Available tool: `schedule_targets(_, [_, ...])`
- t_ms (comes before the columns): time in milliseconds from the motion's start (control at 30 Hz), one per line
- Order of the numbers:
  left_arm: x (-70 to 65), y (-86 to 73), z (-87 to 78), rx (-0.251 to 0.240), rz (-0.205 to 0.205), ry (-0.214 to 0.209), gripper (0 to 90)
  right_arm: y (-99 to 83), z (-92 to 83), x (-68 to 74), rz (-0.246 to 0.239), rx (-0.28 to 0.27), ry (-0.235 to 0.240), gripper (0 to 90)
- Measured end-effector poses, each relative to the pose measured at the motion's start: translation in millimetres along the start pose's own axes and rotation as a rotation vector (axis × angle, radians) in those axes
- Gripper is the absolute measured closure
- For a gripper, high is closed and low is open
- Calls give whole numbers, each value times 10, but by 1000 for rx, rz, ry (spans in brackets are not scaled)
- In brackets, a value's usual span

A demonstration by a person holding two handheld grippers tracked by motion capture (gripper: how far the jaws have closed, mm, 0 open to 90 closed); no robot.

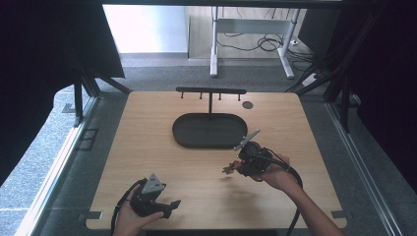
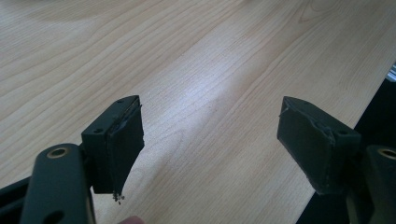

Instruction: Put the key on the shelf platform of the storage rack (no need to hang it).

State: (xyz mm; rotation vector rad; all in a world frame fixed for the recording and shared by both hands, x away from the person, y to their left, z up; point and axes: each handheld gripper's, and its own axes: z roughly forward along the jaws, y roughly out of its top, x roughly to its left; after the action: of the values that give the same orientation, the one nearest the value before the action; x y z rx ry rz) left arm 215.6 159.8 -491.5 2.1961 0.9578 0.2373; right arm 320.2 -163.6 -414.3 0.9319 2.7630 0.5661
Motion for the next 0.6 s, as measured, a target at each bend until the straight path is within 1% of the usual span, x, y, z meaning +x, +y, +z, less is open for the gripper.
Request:
schedule_targets(167, [12, -3, -5, -1, 1, 2, 233, 67, -42, -23, -3, -12, -3, 672])
schedule_targets(400, [4, -1, 0, -1, 1, 2, 233, 159, -91, -40, -12, -13, -5, 672])
schedule_targets(600, [12, -2, -2, 0, 2, 1, 233, 222, -133, -71, -7, -23, -6, 672])
